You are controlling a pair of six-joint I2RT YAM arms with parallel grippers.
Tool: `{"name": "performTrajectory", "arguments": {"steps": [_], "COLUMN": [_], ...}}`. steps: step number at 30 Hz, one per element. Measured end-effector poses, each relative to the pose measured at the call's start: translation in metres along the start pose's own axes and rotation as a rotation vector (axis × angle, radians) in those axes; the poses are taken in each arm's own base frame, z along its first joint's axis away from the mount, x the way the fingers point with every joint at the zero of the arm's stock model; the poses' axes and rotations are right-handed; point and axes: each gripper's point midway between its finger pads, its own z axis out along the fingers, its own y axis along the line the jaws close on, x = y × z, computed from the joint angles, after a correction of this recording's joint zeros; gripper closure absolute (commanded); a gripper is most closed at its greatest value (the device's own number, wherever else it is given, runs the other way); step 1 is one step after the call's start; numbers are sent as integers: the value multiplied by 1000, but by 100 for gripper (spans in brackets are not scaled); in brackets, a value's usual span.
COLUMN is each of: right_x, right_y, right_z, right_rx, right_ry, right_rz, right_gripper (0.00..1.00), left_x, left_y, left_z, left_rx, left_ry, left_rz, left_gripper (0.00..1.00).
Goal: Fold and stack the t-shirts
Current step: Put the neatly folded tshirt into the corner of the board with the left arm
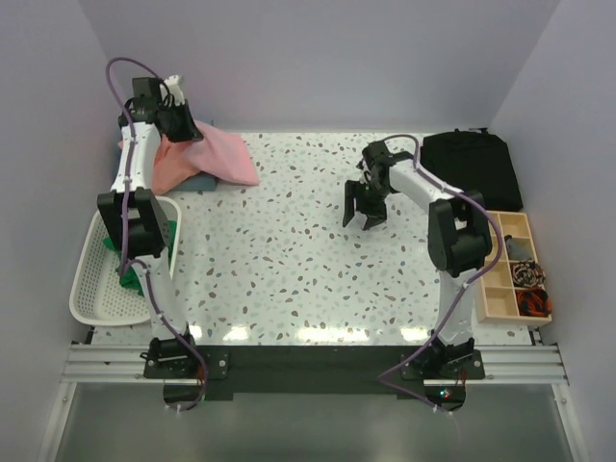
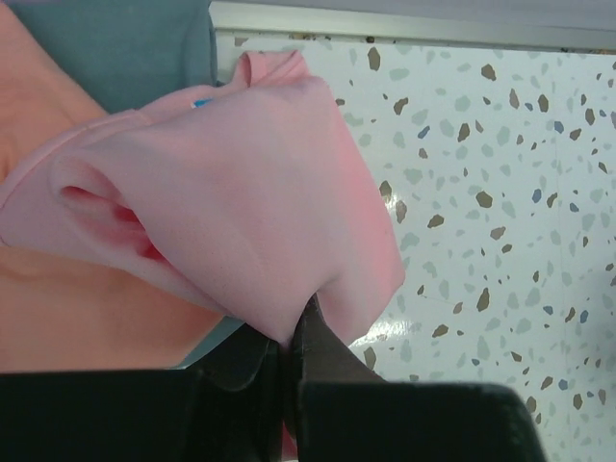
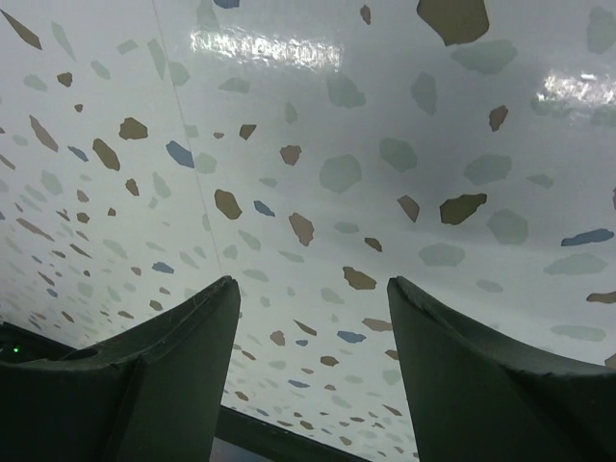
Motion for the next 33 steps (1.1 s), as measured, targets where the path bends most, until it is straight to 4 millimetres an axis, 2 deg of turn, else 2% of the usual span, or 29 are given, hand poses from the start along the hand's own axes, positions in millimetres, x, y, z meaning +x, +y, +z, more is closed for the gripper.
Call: {"name": "performTrajectory", "arguments": {"steps": [5, 8, 14, 17, 18, 19, 20, 21, 22, 25, 28, 33], "right_x": [-6, -8, 6, 19, 21, 22, 22, 22, 21, 21, 21, 17], "right_y": [8, 16, 22, 19, 19, 18, 18, 18, 19, 18, 19, 21], "right_z": [4, 3, 11, 16, 17, 18, 18, 18, 17, 17, 17, 15], "right_rx": [-15, -27, -33, -30, -32, -32, -31, -32, -34, -34, -34, -39], "right_ry": [23, 25, 54, 91, 97, 100, 100, 98, 96, 96, 95, 85], "right_rz": [-23, -50, -72, -67, -66, -65, -65, -65, -66, -66, -66, -71], "right_gripper": [31, 31, 31, 31, 31, 31, 31, 31, 31, 31, 31, 30], "left_x": [-23, -32, -38, -38, -34, -29, -23, -15, -5, 19, 39, 50], "left_y": [-10, -2, 51, 88, 99, 108, 119, 129, 140, 162, 182, 205], "left_z": [-6, -12, -28, -35, -36, -35, -34, -33, -30, -27, -29, -40], "left_rx": [2, -24, -129, -199, -223, -244, -264, -282, -298, -353, -423, -529], "left_ry": [-56, -81, -108, -136, -134, -130, -125, -115, -102, -65, -35, -27], "left_rz": [54, 61, 7, -23, -34, -45, -58, -75, -97, -150, -205, -251], "left_gripper": [100, 100, 100, 100, 97, 80, 74, 64, 48, 37, 35, 34]}}
